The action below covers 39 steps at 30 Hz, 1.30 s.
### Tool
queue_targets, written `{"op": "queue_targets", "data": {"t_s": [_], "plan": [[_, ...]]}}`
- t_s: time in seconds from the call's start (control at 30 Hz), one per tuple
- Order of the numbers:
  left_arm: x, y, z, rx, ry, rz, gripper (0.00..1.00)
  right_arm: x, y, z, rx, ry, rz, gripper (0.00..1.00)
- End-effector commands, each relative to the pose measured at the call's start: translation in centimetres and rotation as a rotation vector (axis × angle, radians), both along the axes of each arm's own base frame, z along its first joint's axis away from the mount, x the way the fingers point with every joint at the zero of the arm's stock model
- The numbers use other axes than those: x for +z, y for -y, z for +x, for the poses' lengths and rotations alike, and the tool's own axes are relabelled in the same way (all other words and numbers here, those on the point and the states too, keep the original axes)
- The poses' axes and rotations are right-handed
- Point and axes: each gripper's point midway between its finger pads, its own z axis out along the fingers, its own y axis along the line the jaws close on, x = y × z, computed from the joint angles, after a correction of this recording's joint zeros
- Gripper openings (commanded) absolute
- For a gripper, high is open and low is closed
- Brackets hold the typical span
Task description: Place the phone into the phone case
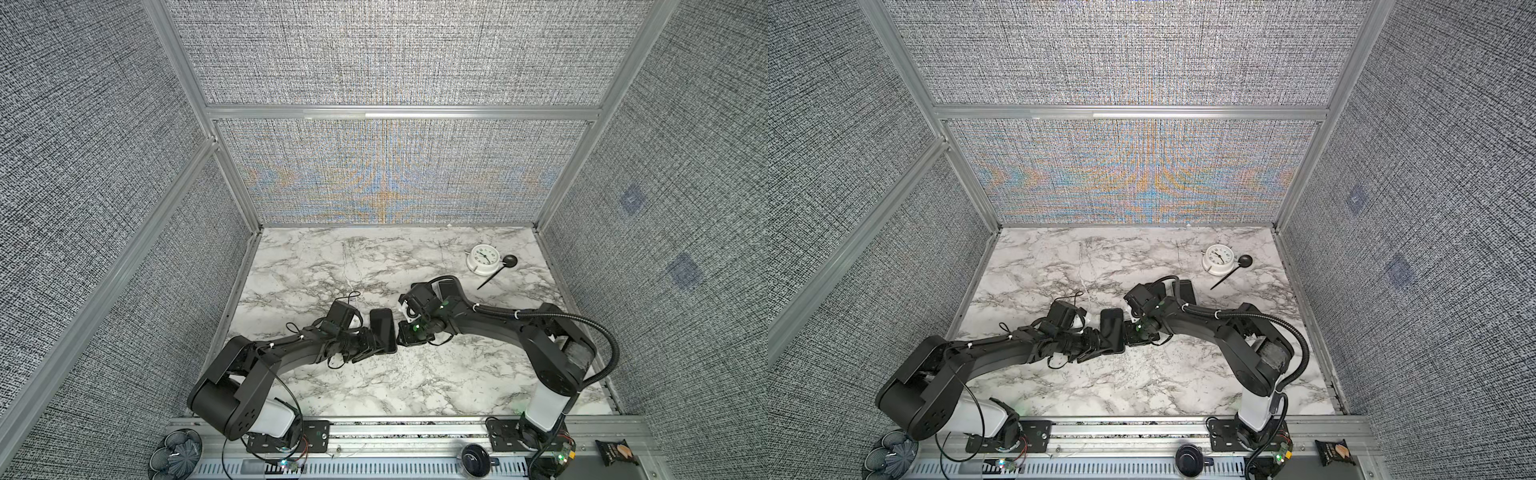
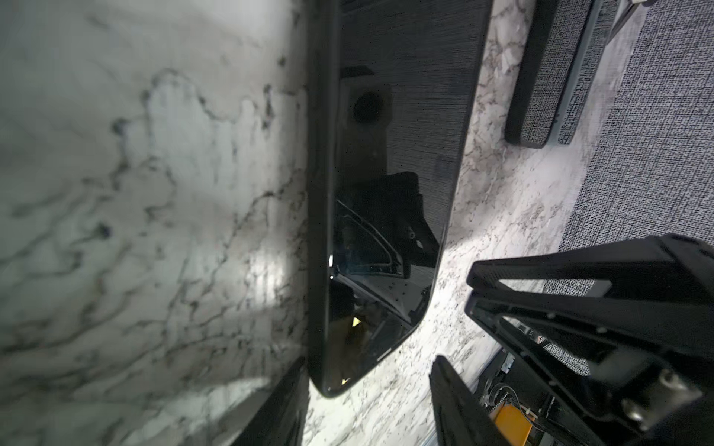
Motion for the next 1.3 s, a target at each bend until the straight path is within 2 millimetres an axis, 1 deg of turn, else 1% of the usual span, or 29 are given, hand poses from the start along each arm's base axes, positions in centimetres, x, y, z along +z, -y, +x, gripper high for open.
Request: {"op": "queue_targets", "data": {"t_s": [0.0,0.17,0.27,0.5,0.67,0.77,0.83,0.9,0.97,1.03,1.07,1.13,1.2,1.27], "plan": [[-3.1,-3.5,-1.8,0.033,-0.082,0.204,0.54,-0.3,-0.4,-0.1,0.004,-0.01,-0.004,0.25],[-3.4,-3.4,-1.8,0.036,-0.088,0.199,0.54,-1.2,-0.5,-0.6,0.017,-0.034,-0.026,0.25],[-3.4,-3.4,-1.8,0.036,-0.087,0.198,0.54,-1.8,-0.2,-0.9,0.018,-0.045,-0.052,0.24],[-3.5,-3.5,-1.8,0.038,-0.086,0.199,0.54,-3.2,0.6,-1.8,0.019,-0.074,-0.116,0.14],[-3.8,-3.5,-1.8,0.041,-0.094,0.199,0.54,-4.1,1.4,-2.4,0.012,-0.081,-0.165,0.11],[-3.8,-3.5,-1.8,0.039,-0.093,0.198,0.54,-4.2,1.4,-2.4,0.011,-0.081,-0.168,0.1],[-3.7,-3.6,-1.8,0.041,-0.09,0.199,0.54,-3.8,1.2,-2.4,0.015,-0.079,-0.166,0.1],[-3.4,-3.7,-1.5,0.049,-0.079,0.199,0.54,-2.2,0.8,-1.9,0.014,-0.058,-0.15,0.1],[-2.7,-3.8,-0.8,0.065,-0.05,0.2,0.53,0.1,0.2,-0.9,0.011,-0.003,-0.114,0.11],[-1.8,-4.5,0.0,0.073,-0.022,0.255,0.54,1.7,-0.2,0.1,0.011,0.044,-0.093,0.16],[-1.4,-5.1,0.4,0.074,-0.016,0.308,0.55,2.3,0.0,0.5,0.006,0.064,-0.096,0.2],[-0.4,-5.8,1.0,0.076,-0.009,0.389,0.6,3.0,0.9,1.2,-0.009,0.111,-0.118,0.28],[0.5,-6.0,1.4,0.072,-0.001,0.452,0.66,3.8,2.1,1.9,-0.033,0.167,-0.131,0.35],[1.2,-5.9,2.0,0.073,0.004,0.509,0.78,4.7,3.5,2.4,-0.055,0.22,-0.133,0.43]]}}
